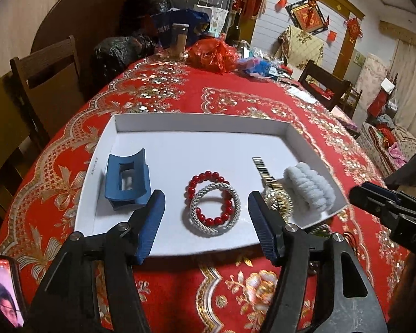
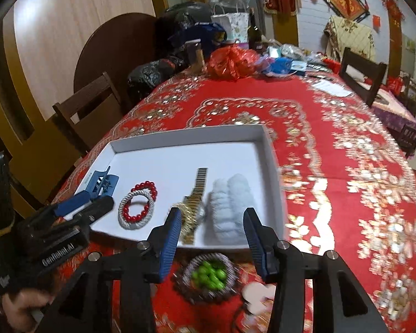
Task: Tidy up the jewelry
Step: 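Withdraw both open tools from the tray toward the remaining jewelry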
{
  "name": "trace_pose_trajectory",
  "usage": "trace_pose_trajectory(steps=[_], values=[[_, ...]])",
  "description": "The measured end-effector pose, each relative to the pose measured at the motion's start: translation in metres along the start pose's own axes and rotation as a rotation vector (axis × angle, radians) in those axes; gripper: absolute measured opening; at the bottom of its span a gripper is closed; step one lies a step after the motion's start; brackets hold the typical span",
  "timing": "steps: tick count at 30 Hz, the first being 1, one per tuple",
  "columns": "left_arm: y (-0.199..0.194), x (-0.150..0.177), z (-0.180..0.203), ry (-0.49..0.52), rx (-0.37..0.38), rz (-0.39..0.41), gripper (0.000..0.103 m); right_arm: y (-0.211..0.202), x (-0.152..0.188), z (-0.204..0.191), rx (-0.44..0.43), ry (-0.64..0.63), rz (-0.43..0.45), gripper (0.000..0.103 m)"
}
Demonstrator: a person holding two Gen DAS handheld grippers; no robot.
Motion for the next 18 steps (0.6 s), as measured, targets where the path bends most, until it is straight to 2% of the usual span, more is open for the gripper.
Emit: trace_pose_trajectory(steps=[7,10,14,18], values=[[-0.031,0.020,0.009,0.006,0.080,0.001,0.062,-0.040,0.038,0.061,0.056,0.084,-0.007,0.045],[-0.035,0.036,0.029,0.055,0.143,-0.030,0.062,-0.038,0.062,0.091,0.124,0.167,-0.085,0.045],[-0.027,0.056,0.066,0.143,0.247,-0.097,0.062,-0.033,0.069,0.096,0.143,0.191,-0.124,0.044],[-0.006,0.057,0.084,0.162,0.266,-0.133,0.061,-0.026,0.077,0.100,0.167,0.195,-0.163,0.044]])
Point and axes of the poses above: each gripper's, at about its wrist camera, not at the fingertips, and y roughly the way its jaws point, z to its right, x to its underside, the point moved 4 cm from there along y, roughly the way its jaws point, and after that the axes turned 4 degrees about z, right-handed, at the moved point
